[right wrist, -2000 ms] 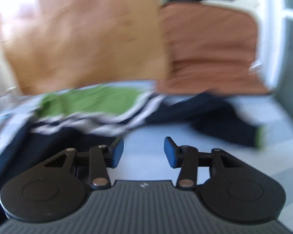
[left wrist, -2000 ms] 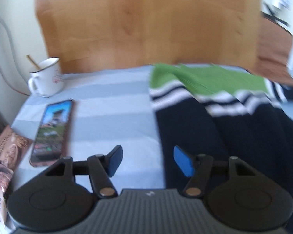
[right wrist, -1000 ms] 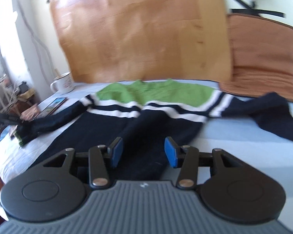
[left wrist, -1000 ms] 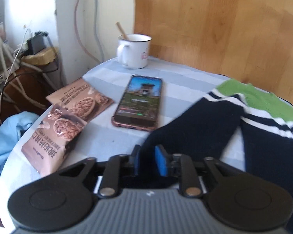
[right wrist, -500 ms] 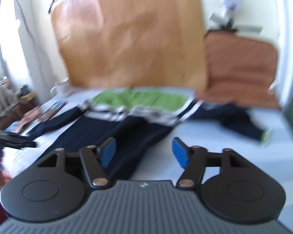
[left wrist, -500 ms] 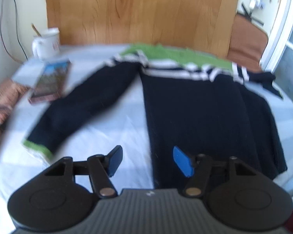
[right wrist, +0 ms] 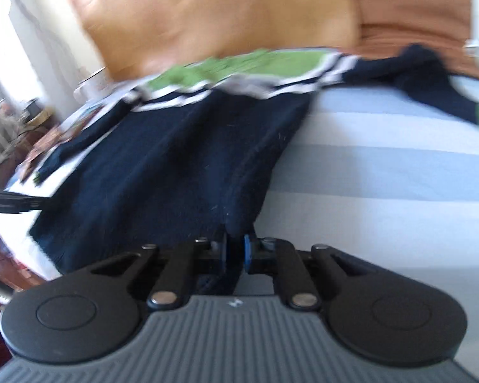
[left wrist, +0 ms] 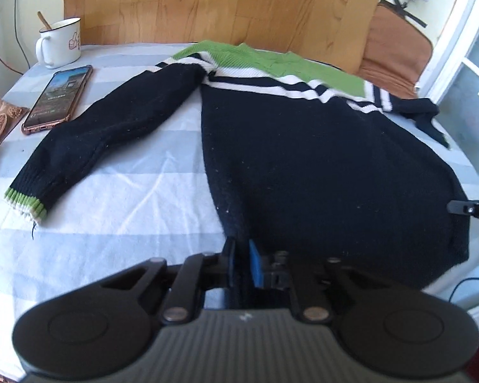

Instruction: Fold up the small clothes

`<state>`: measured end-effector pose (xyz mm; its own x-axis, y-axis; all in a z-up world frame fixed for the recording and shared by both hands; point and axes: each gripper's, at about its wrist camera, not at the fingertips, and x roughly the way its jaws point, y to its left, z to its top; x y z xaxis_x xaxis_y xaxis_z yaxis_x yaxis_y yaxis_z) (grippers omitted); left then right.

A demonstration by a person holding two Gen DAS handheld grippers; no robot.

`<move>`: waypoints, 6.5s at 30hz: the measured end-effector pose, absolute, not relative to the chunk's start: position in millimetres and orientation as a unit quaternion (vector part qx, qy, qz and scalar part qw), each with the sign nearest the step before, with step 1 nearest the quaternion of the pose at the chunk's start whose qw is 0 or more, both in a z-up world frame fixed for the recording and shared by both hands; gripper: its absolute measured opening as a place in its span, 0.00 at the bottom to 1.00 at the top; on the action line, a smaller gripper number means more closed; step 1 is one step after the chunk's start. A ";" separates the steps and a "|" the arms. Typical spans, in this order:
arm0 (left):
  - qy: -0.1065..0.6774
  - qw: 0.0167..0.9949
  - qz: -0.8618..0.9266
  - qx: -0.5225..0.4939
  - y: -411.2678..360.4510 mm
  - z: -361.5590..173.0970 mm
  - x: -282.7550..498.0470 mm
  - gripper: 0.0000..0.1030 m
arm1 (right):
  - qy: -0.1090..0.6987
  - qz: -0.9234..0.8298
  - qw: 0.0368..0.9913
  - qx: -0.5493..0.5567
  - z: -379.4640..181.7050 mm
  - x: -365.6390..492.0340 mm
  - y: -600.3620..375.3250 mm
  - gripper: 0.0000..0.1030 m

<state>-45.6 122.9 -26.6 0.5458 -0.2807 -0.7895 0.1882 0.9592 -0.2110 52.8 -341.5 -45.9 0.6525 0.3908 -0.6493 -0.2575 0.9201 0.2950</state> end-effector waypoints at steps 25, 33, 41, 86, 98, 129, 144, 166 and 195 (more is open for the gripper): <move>0.394 0.905 -0.156 -0.040 34.3 -1.9 94.4 0.33 | 0.253 0.036 0.866 0.431 -57.7 160.8 -503.7 0.42; 0.386 0.901 -0.166 -0.110 -0.8 -37.2 182.7 0.37 | 0.287 -0.004 0.822 0.491 -57.4 238.8 -534.7 0.53; 0.360 0.905 -0.192 -0.117 -2.0 -64.3 193.7 0.39 | 0.331 -0.034 0.805 0.491 -63.1 287.9 -544.8 0.11; 0.314 0.911 -0.175 -0.202 46.4 -37.7 188.5 0.51 | 0.193 0.191 0.840 0.469 66.2 233.9 -414.0 0.13; 0.298 0.905 -0.115 -0.282 110.5 -33.2 202.9 0.51 | 0.369 0.272 0.786 0.415 -0.8 294.7 -234.1 0.33; 0.339 0.915 -0.097 -0.196 77.2 -52.6 221.5 0.64 | 0.275 -0.007 0.946 0.173 -46.2 293.2 -370.0 0.25; 0.328 0.891 -0.111 -0.292 103.7 -52.7 219.7 0.64 | 0.240 0.248 0.925 -0.160 -28.5 264.7 -164.3 0.51; 0.333 0.879 -0.113 -0.323 111.5 -52.5 222.8 0.64 | 0.201 0.191 0.954 -0.110 46.3 338.7 -180.0 0.10; 0.349 0.903 -0.119 -0.221 78.9 -55.1 223.0 0.65 | 0.295 0.100 0.944 0.108 -82.3 254.0 -370.9 0.47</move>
